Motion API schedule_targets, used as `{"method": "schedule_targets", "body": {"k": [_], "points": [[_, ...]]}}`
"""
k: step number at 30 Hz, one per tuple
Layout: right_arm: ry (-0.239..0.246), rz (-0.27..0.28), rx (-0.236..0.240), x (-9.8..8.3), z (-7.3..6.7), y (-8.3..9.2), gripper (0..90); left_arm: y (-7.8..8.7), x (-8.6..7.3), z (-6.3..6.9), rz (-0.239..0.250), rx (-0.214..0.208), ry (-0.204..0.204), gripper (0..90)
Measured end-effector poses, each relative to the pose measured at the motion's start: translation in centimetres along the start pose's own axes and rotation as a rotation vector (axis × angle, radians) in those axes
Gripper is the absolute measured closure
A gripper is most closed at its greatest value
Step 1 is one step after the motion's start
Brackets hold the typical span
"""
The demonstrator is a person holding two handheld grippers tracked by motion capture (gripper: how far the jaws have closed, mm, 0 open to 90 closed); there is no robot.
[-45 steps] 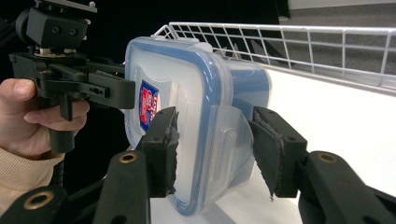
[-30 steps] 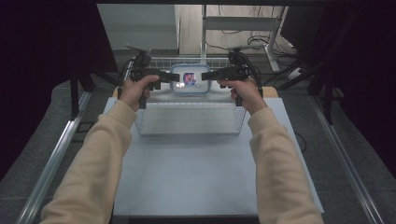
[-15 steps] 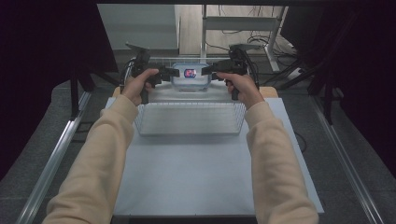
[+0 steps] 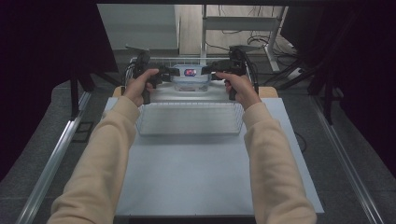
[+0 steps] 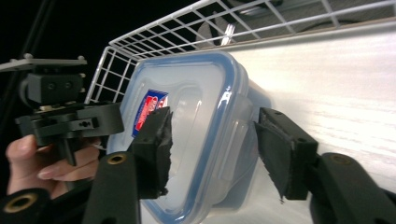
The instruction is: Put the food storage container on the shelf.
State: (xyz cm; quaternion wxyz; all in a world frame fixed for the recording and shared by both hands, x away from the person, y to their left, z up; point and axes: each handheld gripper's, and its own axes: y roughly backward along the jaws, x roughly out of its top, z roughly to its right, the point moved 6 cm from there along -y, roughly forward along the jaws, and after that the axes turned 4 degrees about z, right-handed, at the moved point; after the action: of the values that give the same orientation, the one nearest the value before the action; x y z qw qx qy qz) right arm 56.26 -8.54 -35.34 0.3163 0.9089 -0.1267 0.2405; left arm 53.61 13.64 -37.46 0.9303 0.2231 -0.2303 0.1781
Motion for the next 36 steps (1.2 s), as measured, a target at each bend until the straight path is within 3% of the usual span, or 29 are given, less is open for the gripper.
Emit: {"method": "schedule_targets", "body": {"k": [2,3,4,5,6,8,9,10,16,18,19,20,21,22,23,33,36], "points": [[0.026,0.009,-0.027,0.0,0.0,0.0,34.8,0.0,0.0,0.1,0.005,0.028,-0.034,37.5],[0.026,0.009,-0.027,0.0,0.0,0.0,34.8,0.0,0.0,0.1,0.005,0.028,-0.034,32.2],[0.035,0.01,-0.028,-0.2,-0.3,-0.1,22.8,0.1,-0.1,0.3,0.007,0.033,-0.047,27.3],[0.035,0.01,-0.028,-0.2,-0.3,-0.1,22.8,0.2,-0.1,0.4,0.008,0.037,-0.057,27.3],[0.063,0.034,-0.039,-0.1,-0.8,0.2,17.7,0.3,-0.2,0.6,0.011,0.052,-0.075,20.8],[0.088,0.05,-0.035,-0.1,-1.4,0.6,15.5,0.8,-0.3,1.2,0.036,0.097,-0.139,18.6],[0.088,0.05,-0.035,-0.1,-1.4,0.6,15.5,0.8,-0.3,1.2,0.036,0.097,-0.139,17.8],[0.115,0.055,-0.047,-0.3,-1.9,1.0,13.7,1.2,-0.4,1.7,0.053,0.116,-0.177,17.3],[0.187,0.079,-0.082,-0.5,-2.3,2.0,12.9,2.1,-0.9,2.7,0.067,0.153,-0.245,15.1],[0.215,0.095,-0.067,-0.7,-2.4,2.7,15.7,2.8,-1.7,3.4,0.075,0.17,-0.293,14.8],[0.215,0.095,-0.067,-0.7,-2.4,2.7,15.7,2.8,-1.7,3.4,0.075,0.17,-0.293,14.8],[0.254,0.095,-0.065,-1.1,-2.6,3.2,16.7,3.4,-2.4,3.6,0.075,0.176,-0.327,14.8],[0.254,0.095,-0.065,-1.1,-2.6,3.2,16.7,3.4,-2.4,3.6,0.075,0.176,-0.327,14.8],[0.298,0.107,-0.071,-1.5,-2.8,3.8,17.1,4.0,-3.1,3.9,0.083,0.185,-0.354,14.8],[0.311,0.107,-0.066,-1.8,-2.8,4.2,17.8,4.3,-3.4,3.9,0.085,0.189,-0.366,15.0],[0.413,0.105,-0.061,-4.7,-2.2,7.0,22.9,6.2,-6.7,4.5,0.11,0.205,-0.442,17.7],[0.455,0.104,-0.087,-5.9,-1.7,7.7,23.5,6.8,-8.1,4.4,0.098,0.234,-0.477,17.8]]}}
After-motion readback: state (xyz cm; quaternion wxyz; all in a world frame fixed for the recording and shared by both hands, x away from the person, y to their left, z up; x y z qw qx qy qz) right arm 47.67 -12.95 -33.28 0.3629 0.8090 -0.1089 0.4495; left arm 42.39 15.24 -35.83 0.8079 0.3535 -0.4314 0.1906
